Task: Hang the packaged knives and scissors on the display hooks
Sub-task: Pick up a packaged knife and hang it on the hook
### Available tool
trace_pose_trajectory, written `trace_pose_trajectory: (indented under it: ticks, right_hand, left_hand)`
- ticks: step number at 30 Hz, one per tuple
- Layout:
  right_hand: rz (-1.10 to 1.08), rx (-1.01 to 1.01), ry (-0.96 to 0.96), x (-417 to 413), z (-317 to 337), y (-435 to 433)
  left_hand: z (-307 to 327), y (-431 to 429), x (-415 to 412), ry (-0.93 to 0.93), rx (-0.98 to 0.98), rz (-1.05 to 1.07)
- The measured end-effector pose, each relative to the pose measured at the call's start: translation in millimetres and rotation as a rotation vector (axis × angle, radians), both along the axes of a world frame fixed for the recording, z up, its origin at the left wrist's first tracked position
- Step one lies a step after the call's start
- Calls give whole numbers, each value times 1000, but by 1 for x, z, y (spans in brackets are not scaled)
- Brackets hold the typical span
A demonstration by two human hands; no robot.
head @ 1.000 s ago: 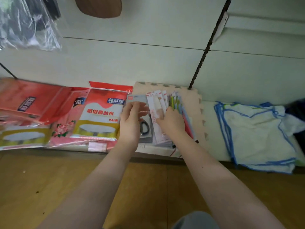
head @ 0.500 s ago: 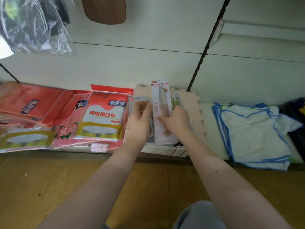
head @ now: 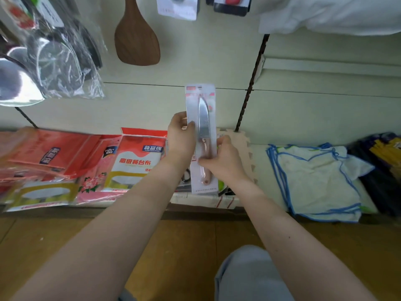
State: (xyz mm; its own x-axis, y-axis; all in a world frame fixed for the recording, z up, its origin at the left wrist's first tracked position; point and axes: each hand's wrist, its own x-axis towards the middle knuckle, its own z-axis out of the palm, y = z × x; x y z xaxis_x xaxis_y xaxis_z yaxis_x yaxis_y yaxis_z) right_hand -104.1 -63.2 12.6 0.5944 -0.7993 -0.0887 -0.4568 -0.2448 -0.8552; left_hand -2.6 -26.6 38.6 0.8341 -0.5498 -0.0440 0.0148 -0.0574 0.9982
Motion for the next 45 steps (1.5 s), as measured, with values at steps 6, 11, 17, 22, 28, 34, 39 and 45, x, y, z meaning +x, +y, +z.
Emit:
trace_pose_trajectory:
  ticks: [6,11,17,22,28,34,39,45]
  right_hand:
    - [-72,23,-208,-11,37,-10]
    - [-136,56,-495,-1,76,-14]
    - [-57,29,-638,5,107,-4]
    - [16,-42,-739,16,142,3]
    - [151,-100,-869,25,195,10]
    - [116,-212,-960,38,249,10]
    - [87,-362,-966,41,296,15]
    - [101,-431,-964,36,325,26]
  left_hand:
    - [12,11,-14,-60,14,-96]
    - [28,23,-31,-201,23,-155]
    - [74,29,-34,-239,-151,-156]
    - [121,35,-26,-378,-299,-101]
    - [178,43,-13,-441,-443,-85]
    - [229,43,-2,-446,-512,-74]
    - [276,47,2,-425,-614,-76]
    - [315,61,1,-500,-711,-95]
